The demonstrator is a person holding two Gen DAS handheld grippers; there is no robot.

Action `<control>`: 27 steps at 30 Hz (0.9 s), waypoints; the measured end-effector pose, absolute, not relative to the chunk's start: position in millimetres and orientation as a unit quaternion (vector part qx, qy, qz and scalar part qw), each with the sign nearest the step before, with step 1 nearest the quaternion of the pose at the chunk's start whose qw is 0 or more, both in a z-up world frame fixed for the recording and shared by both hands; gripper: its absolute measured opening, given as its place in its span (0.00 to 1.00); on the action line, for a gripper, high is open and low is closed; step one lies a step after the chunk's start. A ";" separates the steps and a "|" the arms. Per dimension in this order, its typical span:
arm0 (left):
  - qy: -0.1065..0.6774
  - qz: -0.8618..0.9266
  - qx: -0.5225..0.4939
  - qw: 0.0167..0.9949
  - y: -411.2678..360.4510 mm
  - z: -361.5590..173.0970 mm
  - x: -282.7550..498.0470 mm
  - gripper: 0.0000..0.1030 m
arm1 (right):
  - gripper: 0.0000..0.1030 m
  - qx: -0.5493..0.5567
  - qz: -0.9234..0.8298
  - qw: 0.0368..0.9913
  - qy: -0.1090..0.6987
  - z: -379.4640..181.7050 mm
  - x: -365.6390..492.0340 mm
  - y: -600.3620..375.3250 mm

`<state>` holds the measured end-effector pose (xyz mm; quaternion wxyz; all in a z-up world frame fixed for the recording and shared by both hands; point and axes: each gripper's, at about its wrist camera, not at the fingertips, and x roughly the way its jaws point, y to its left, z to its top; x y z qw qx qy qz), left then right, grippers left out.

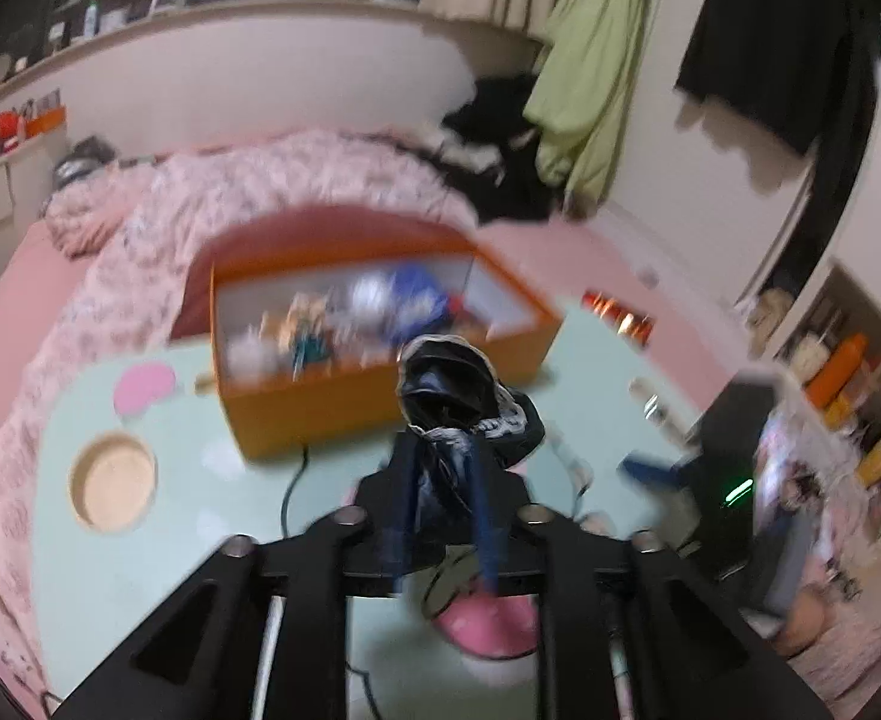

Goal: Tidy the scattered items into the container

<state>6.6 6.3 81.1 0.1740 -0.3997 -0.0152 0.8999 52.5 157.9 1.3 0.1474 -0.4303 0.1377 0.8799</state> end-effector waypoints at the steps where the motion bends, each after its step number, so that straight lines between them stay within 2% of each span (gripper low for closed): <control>1: -0.016 0.900 -0.407 0.156 2.6 72.9 4.5 0.63 | 1.00 -0.430 0.880 0.148 0.138 1.2 52.8 158.3; 2: -0.016 0.900 -0.413 0.137 -0.1 65.0 2.8 0.71 | 1.00 -0.430 0.880 0.148 0.138 1.1 52.9 158.5; 3: -0.023 0.899 -0.422 0.116 -4.4 53.2 2.9 0.73 | 1.00 -0.430 0.880 0.148 0.138 1.1 52.8 158.5; 5: -0.044 0.881 -0.458 0.108 -7.0 30.9 4.5 0.89 | 1.00 -0.430 0.880 0.148 0.138 1.1 52.5 158.3; 7: -0.017 0.896 -0.431 0.109 0.4 22.9 22.6 0.97 | 1.00 -0.430 0.880 0.149 0.139 1.4 51.9 158.9; 11: 0.065 0.880 -0.459 0.104 29.2 8.8 26.3 1.00 | 1.00 -0.430 0.879 0.151 0.136 0.9 51.4 156.2; 20: 0.048 0.888 -0.448 0.092 22.7 6.5 33.1 1.00 | 1.00 -0.432 0.879 0.148 0.137 -1.9 43.7 154.2; 23: 0.043 0.888 -0.449 0.094 21.3 14.3 34.2 1.00 | 1.00 -0.414 0.887 0.117 0.167 4.7 43.4 161.3; 24: 0.042 0.888 -0.449 0.094 21.7 15.2 33.9 1.00 | 0.99 -0.400 0.891 0.110 0.181 11.3 43.9 166.3; 27: 0.043 0.888 -0.448 0.094 21.5 14.1 34.6 1.00 | 0.83 -0.358 0.908 0.094 0.198 43.7 38.3 172.8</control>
